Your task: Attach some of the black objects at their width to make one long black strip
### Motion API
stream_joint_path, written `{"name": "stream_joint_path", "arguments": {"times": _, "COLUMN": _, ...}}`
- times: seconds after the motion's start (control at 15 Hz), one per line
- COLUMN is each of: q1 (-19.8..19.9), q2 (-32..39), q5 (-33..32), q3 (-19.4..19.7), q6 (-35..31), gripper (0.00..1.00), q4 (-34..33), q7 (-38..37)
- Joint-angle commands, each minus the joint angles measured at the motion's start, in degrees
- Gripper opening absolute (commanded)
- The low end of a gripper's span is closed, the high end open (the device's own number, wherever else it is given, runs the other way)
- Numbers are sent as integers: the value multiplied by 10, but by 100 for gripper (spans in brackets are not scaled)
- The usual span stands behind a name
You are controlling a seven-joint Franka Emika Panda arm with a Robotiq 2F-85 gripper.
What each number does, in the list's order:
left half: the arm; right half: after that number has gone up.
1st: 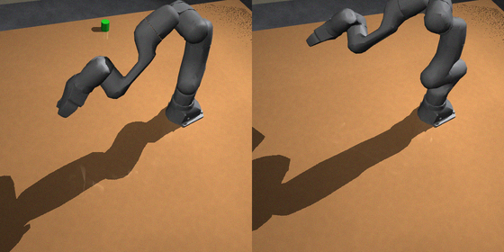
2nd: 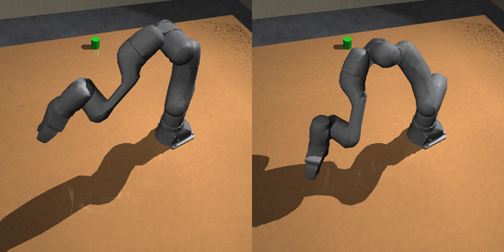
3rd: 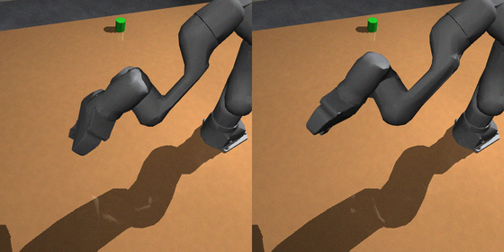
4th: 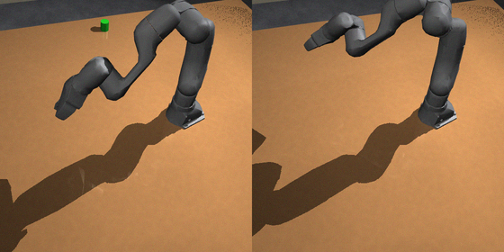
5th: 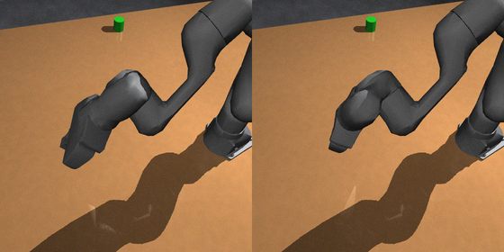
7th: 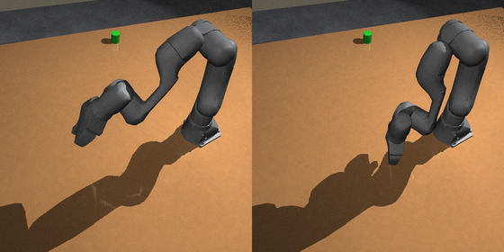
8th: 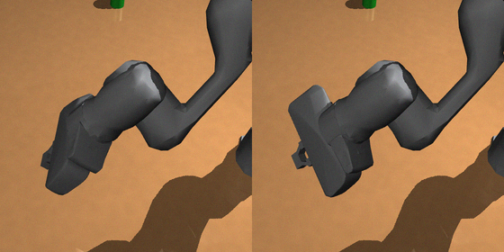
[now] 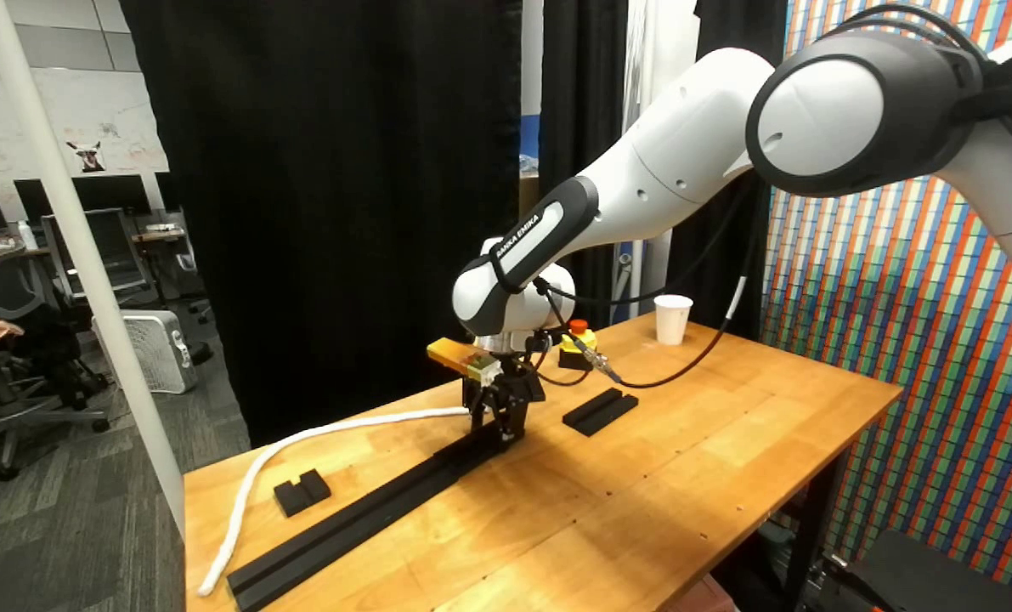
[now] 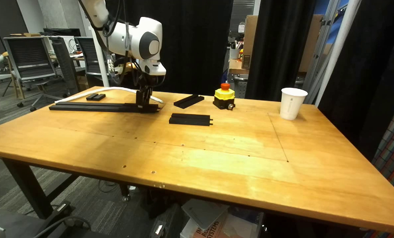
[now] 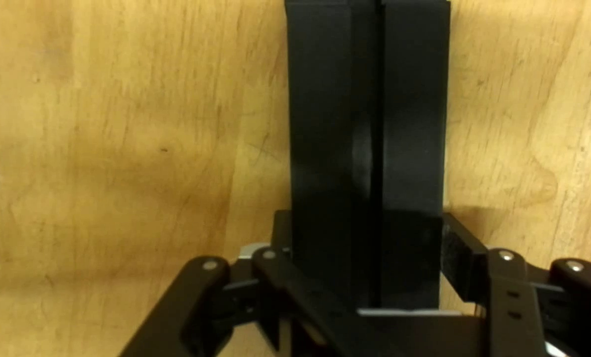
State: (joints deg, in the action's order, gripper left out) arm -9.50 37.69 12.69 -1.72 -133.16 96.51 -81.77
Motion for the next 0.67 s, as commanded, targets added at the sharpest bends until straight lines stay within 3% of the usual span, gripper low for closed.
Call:
{"name": "stream_joint_path", "arguments": {"times": 0.0, "q1": -7, "q2": -5, "q5": 2, "q3": 8, "q6": 10, "gripper": 46, "q4": 1, "q7": -18}}
{"name": "stream_joint_path", "arguments": {"times": 0.6, "q1": -8, "q2": 7, "q5": -3, "q3": 11, "q6": 10, "gripper": 46, "q4": -11, "q7": -29}}
